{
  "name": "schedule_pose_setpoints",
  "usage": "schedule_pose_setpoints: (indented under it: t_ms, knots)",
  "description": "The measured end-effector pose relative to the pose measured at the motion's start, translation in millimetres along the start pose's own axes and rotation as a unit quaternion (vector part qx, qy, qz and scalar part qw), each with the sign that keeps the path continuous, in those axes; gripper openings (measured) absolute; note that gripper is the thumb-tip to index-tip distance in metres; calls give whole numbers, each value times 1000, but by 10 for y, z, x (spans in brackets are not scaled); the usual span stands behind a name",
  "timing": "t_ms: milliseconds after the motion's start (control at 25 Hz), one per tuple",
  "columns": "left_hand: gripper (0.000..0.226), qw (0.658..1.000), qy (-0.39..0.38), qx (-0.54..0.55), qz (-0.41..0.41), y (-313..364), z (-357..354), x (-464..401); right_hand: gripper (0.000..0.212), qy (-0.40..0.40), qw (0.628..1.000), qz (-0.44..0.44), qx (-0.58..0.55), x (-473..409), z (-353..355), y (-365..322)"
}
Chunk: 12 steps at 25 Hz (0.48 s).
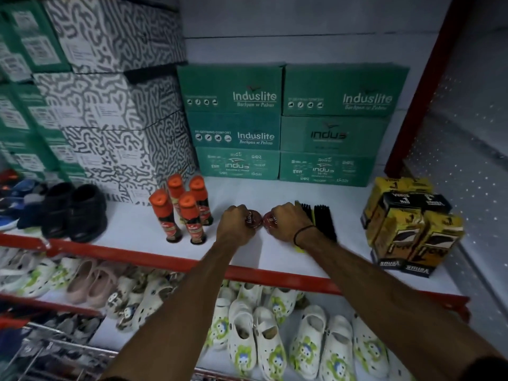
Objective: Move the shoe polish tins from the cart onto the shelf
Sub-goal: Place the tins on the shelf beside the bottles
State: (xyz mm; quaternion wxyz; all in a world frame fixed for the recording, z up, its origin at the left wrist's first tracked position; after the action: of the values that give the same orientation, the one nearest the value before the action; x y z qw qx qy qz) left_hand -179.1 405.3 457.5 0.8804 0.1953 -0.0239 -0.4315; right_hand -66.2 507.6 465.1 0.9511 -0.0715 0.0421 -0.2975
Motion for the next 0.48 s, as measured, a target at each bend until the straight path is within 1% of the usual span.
schedule_pose_setpoints:
  t_ms: [320,480]
  knots:
    - [43,999,3,-23,22,17,-77,-219,27,26,999,3,-30,-123,31,80]
    - [42,1000,0,-19,20,-38,-80,-245,32,16,1000,-9,-14,-189,-10,93]
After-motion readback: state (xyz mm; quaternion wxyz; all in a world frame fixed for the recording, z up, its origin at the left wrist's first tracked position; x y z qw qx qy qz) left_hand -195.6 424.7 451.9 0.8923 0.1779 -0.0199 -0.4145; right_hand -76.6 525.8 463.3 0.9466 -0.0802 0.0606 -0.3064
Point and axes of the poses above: each hand's wrist, its own x-axis away from the middle knuckle, its own z-axis out of the back of the hand, y = z × x, the point moved 4 cm from there along -x, towards the middle knuckle, and after that the axes turned 9 degrees about -x, right-handed, at the moved point
